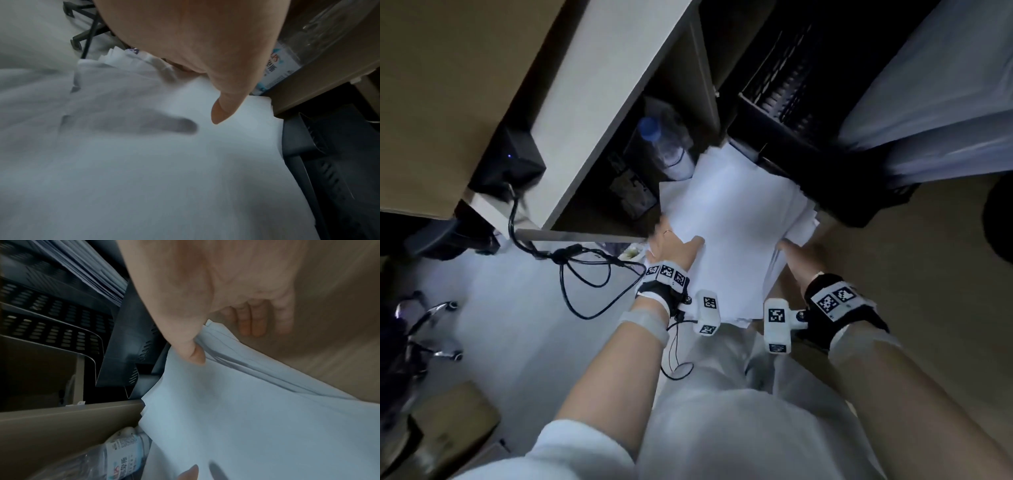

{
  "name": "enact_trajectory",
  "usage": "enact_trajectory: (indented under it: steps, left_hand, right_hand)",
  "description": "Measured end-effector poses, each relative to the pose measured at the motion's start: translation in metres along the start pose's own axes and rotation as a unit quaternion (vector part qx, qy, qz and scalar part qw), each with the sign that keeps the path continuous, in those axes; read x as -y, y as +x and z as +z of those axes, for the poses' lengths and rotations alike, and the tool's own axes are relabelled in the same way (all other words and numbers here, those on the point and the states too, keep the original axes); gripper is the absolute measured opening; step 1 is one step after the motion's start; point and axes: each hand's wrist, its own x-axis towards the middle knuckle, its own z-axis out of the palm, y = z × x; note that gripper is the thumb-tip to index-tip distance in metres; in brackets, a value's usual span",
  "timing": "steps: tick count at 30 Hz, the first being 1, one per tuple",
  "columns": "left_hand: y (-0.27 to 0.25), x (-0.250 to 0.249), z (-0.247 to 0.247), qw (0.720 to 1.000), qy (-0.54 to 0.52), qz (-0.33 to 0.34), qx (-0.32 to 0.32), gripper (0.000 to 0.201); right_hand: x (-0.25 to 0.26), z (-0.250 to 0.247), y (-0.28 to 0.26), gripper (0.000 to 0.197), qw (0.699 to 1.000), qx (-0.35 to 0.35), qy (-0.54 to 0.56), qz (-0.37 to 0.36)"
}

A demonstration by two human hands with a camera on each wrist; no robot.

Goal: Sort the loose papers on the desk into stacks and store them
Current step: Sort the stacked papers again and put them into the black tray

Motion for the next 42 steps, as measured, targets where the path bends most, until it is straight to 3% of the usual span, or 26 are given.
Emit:
enact_trajectory:
  steps: [5, 9, 11, 13, 14, 17, 19, 23, 26, 30, 32, 35, 39, 42]
  left_hand:
    - [0.007, -0.019, -0.004, 0.999, 0.034, -0.015, -0.014, 0.081]
    - [-0.01, -0.027, 0.014, 0.997, 0.007, 0.008, 0.077, 0.09]
    - [-0.02, -0.029, 0.028, 0.996, -0.009, 0.029, 0.083, 0.093]
    - [-0.031, -0.029, 0.039, 0.994, -0.013, 0.038, 0.105, 0.088]
    - [-0.036, -0.028, 0.046, 0.992, -0.024, 0.036, 0.121, 0.09]
    - [-0.05, -0.027, 0.067, 0.984, -0.105, 0.006, 0.143, 0.112]
    - [-0.064, -0.033, 0.072, 0.98, -0.117, -0.018, 0.159, 0.117]
    - [-0.093, -0.039, 0.088, 0.989, -0.025, -0.041, 0.143, 0.097]
    - [-0.119, -0.048, 0.106, 0.987, -0.087, -0.038, 0.128, 0.092]
    - [-0.153, -0.06, 0.132, 0.964, -0.236, -0.049, 0.112, 0.053]
    - [-0.175, -0.069, 0.139, 0.957, -0.252, -0.004, 0.143, 0.025]
    - [-0.219, -0.087, 0.136, 0.939, -0.294, 0.075, 0.16, 0.01]
    - [-0.272, -0.124, 0.125, 0.918, -0.356, 0.133, 0.108, 0.014]
    - [-0.309, -0.154, 0.122, 0.865, -0.45, 0.214, 0.054, 0.019]
  right_hand:
    - [0.006, 0.0, 0.014, 0.079, 1.0, -0.013, 0.003, -0.007]
    - [0.006, -0.008, 0.007, 0.078, 0.998, -0.064, -0.005, 0.02]
    - [0.005, -0.016, 0.001, 0.088, 0.994, -0.104, 0.01, 0.035]
    - [0.0, -0.023, -0.005, 0.111, 0.991, -0.102, 0.063, 0.053]
    - [-0.007, -0.028, -0.001, 0.112, 0.989, -0.094, 0.099, 0.051]
    - [-0.039, -0.045, 0.002, 0.074, 0.991, -0.096, 0.093, 0.031]
    - [-0.06, -0.052, 0.003, 0.068, 0.995, -0.078, 0.055, 0.01]
    - [-0.094, -0.078, -0.007, 0.043, 0.993, -0.073, 0.09, -0.015]
    - [-0.111, -0.109, -0.03, 0.012, 0.987, -0.068, 0.122, -0.075]
    - [-0.133, -0.16, -0.062, 0.023, 0.97, -0.024, 0.137, -0.198]
    - [-0.142, -0.186, -0.075, 0.023, 0.965, -0.025, 0.121, -0.23]
    - [-0.153, -0.225, -0.091, 0.018, 0.951, -0.085, 0.139, -0.261]
    - [-0.159, -0.269, -0.116, 0.025, 0.924, -0.139, 0.18, -0.308]
    - [-0.155, -0.294, -0.127, 0.038, 0.904, -0.145, 0.218, -0.339]
